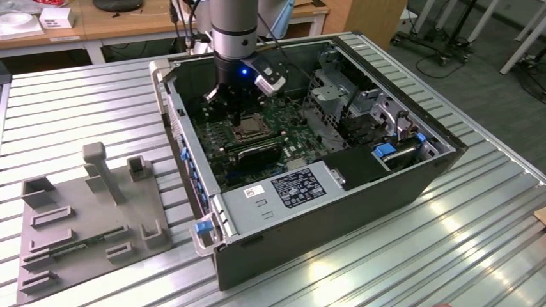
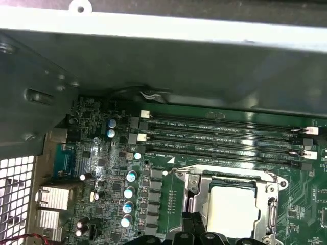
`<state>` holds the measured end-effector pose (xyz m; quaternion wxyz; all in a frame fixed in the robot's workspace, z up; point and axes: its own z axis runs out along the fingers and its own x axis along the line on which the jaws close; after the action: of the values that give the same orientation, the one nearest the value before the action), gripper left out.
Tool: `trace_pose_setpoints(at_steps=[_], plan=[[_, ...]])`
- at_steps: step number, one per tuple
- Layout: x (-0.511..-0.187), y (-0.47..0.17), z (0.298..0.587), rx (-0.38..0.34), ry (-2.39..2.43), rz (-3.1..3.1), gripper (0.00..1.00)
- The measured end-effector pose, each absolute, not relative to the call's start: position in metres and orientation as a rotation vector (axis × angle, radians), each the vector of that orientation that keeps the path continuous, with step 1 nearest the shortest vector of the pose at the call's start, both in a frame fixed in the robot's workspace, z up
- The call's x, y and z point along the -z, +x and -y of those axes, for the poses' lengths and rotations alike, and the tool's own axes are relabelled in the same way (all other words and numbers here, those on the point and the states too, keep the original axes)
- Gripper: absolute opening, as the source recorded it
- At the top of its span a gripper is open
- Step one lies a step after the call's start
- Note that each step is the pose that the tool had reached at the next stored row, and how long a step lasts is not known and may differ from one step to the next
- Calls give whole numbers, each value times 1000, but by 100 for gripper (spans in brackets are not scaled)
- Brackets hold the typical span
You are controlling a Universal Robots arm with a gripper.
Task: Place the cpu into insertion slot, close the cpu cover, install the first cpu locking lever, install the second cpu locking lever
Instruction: 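Close the cpu cover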
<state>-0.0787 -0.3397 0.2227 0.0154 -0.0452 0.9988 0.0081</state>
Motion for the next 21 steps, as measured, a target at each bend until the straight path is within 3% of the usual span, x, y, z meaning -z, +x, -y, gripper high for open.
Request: trace_pose_setpoints(at_steps=[21], plan=[[-218, -75, 340, -24, -70, -3110, 11]])
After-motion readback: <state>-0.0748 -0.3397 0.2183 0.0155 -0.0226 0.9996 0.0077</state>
